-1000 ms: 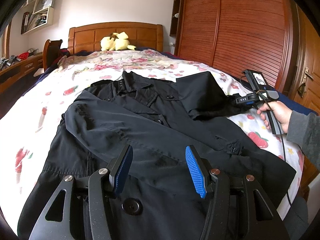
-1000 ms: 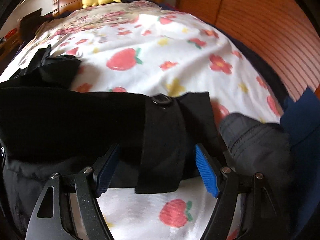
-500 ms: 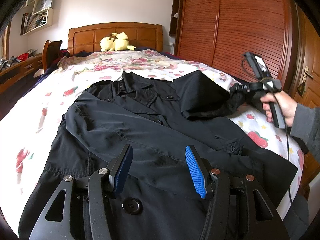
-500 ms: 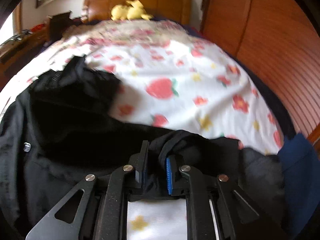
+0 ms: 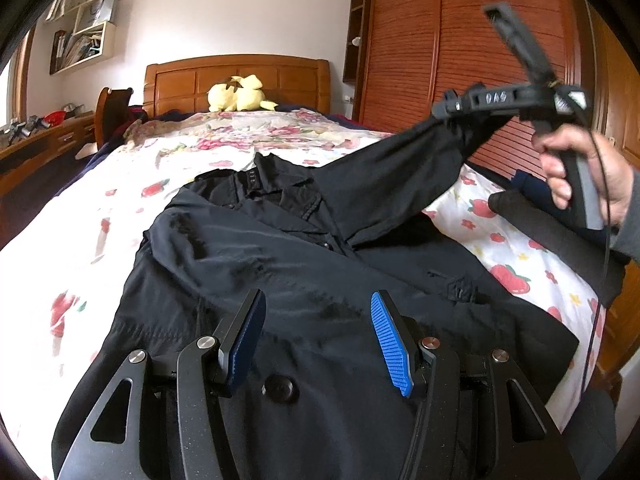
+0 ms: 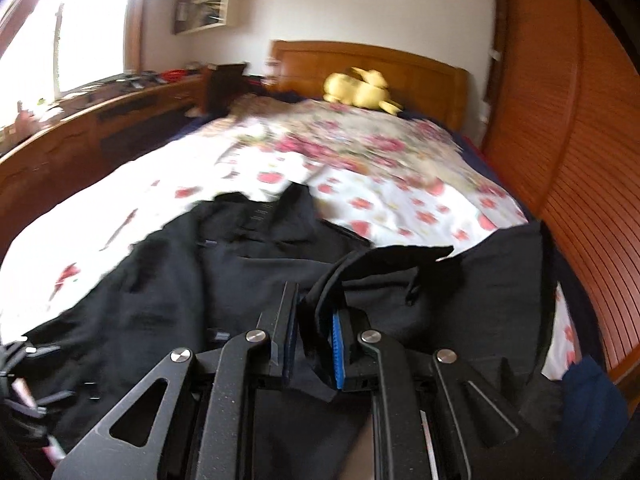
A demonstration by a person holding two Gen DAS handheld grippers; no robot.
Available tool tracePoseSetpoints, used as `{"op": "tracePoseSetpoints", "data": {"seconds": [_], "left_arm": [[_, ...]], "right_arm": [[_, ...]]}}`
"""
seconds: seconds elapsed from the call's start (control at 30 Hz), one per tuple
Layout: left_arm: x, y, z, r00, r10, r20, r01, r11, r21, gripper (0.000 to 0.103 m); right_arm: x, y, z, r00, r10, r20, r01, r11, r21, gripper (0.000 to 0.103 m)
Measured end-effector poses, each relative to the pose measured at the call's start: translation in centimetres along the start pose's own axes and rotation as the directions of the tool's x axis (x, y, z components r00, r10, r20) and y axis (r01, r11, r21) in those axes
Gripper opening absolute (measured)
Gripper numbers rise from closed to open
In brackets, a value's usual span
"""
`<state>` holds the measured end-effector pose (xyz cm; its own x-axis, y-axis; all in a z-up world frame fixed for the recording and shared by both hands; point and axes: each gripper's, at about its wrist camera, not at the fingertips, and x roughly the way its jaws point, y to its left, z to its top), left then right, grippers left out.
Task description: Fold large clothes
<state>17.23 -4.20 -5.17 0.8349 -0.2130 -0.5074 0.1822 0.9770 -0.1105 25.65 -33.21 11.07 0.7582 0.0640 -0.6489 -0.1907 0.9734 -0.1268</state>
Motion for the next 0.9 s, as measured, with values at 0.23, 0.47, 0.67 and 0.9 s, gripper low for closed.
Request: {"op": "tracePoseSetpoints", "data": {"seconds": [0.23,0.47,0.67,0.9], "left_arm": [[-2.6,1.2,-1.3,0.999,0.033,0.007,-0.032,0.999,-0.031,0.057],[-5.9,1.0,-2.4,0.996,0.085,0.004,-0.085,0.996,-0.037,0.057],[-7.9,0.0,-3.8,0.993,0.121,-0.014,-0.121,0.992,-0.025,0.057],[-8.3,-2.6,-3.5,0.995,0.09,-0.032,-0.089,0.996,0.016,0.057]], "right_arm": [[-3.2,6.3,0.5,0.99,0.135,0.032,-0.133,0.989,-0.063,0.016],[-5.8,10.3,0.1,0.981,0.189,0.053,-0.181,0.975,-0.129,0.042],[-7.8,11.0,-0.3,0.98,0.19,0.061,-0.181,0.975,-0.127,0.045],[-9.1,8.7,-3.6,0.982,0.183,0.046,-0.179,0.981,-0.077,0.074]]}}
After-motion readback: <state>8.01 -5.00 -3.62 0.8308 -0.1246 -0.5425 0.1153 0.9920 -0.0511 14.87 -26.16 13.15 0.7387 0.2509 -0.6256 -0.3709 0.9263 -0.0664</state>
